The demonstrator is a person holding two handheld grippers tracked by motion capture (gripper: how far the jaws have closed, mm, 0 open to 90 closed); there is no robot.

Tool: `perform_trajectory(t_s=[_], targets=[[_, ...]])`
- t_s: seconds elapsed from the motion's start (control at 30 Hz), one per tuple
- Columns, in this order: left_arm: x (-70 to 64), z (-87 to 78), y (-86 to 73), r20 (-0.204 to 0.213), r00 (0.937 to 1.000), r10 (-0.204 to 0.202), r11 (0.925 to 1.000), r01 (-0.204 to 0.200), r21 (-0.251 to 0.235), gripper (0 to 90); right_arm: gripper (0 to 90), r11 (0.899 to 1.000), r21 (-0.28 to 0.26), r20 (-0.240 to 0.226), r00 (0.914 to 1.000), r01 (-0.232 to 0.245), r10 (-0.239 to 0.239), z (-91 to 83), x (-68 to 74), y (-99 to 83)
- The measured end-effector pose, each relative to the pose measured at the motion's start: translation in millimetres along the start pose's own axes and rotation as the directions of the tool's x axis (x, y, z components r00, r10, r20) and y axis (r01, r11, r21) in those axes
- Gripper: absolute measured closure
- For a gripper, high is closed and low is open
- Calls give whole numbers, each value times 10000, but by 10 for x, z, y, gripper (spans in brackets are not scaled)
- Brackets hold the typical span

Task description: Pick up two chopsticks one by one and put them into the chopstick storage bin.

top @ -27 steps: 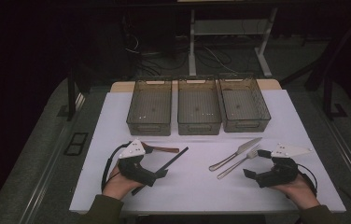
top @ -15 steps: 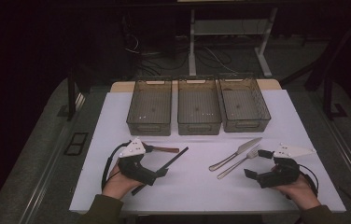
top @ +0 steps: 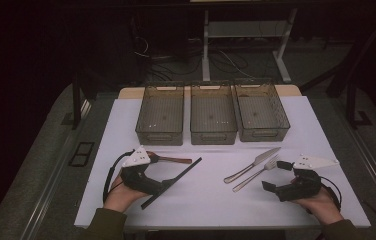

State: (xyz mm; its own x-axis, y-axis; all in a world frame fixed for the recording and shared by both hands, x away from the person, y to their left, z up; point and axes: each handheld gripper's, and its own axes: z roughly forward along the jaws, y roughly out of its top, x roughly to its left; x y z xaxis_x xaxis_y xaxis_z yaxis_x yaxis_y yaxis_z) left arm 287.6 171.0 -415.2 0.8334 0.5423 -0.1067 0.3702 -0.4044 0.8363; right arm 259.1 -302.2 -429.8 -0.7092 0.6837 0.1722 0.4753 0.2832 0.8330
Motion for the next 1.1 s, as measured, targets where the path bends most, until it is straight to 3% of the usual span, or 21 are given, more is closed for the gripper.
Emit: perform_trajectory(t_s=[0.13, 0.17, 0.47, 0.67, 0.8, 0.87, 0.93, 1.1], targets=[[26, -35, -41, -6, 9999, -133, 9999, 133, 66, 75, 27, 10000, 65, -44, 10000, 23, -23, 7, 3, -1], [30, -47, -51, 25, 9998, -179, 9998, 179, 79, 137, 27, 10000, 66, -46, 10000, 8, -8, 11, 2, -4], [35, -116, -146, 84, 9993, -364, 9988, 361, 322, 214, 26, 9999, 136, -51, 10000, -24, 25, 22, -1, -12], [11, -92, -175, 27, 9997, -247, 9975, 244, 663, 292, 27, 9999, 134, -32, 10000, -18, 19, 24, 2, -13], [4, -83, -186, 22, 9997, -228, 9957, 225, 901, 388, 27, 9999, 151, -36, 10000, -22, 23, 25, 0, -17], [4, -77, -195, 78, 9996, -269, 9946, 260, 1003, 482, 27, 9999, 140, -43, 10000, -25, 26, 26, -2, -17], [3, -69, -204, 194, 9996, -223, 9934, 199, 1134, 508, 27, 9999, 153, -36, 10000, -29, 29, 27, -2, -17], [-22, -13, -217, 280, 9996, -94, 9860, 46, 1670, 668, 27, 9999, 167, -48, 10000, -34, 35, 27, 1, -18]])
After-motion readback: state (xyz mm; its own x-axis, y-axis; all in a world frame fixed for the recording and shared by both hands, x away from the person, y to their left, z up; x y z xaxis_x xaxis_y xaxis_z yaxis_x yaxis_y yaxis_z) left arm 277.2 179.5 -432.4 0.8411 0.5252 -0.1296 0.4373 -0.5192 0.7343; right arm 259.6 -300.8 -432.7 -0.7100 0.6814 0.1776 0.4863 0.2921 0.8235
